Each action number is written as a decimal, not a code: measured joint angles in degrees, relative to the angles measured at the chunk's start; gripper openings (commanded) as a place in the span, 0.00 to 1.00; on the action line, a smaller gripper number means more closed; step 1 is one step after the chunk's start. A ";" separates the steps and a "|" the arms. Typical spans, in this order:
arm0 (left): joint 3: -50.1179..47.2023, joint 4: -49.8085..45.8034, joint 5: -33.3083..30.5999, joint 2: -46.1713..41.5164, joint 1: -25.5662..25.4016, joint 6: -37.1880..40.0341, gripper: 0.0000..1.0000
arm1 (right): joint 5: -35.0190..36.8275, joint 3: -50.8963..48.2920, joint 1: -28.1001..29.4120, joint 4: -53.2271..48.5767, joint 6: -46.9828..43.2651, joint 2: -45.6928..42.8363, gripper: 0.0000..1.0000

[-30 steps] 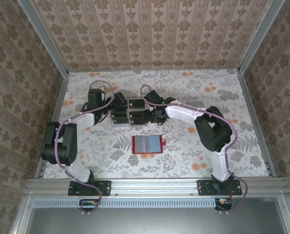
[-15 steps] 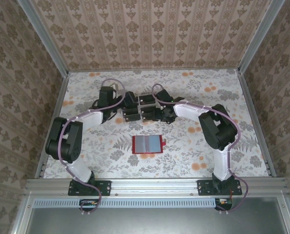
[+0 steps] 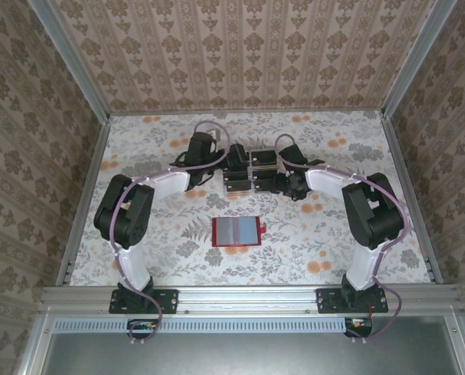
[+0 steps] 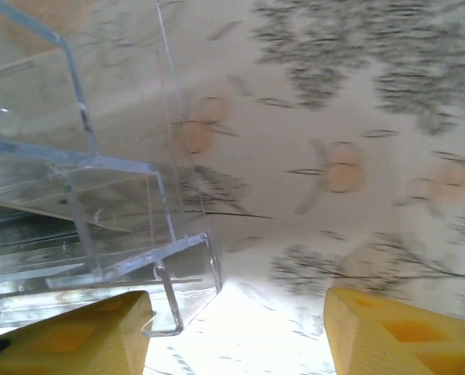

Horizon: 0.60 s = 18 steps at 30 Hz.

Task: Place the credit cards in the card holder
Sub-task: Move the storage box to the center of the table.

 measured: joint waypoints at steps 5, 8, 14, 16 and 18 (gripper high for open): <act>3.34 0.00 -0.55 1.92 -3.34 -0.76 1.00 | 0.04 -3.37 -3.78 0.46 0.63 -3.04 0.62; 5.22 0.04 -0.87 3.19 -5.16 -1.33 1.00 | 0.15 -4.72 -5.81 0.46 0.68 -4.57 0.62; 8.72 -0.04 -1.05 5.95 -7.87 -1.90 1.00 | 0.22 -6.84 -8.85 0.48 0.68 -7.34 0.62; 10.23 -0.20 -1.05 7.10 -8.46 -1.99 1.00 | 0.22 -7.54 -9.44 0.46 0.70 -8.13 0.62; 11.61 -0.28 -1.07 8.28 -8.94 -1.99 1.00 | 0.20 -8.22 -9.81 0.46 0.68 -8.79 0.62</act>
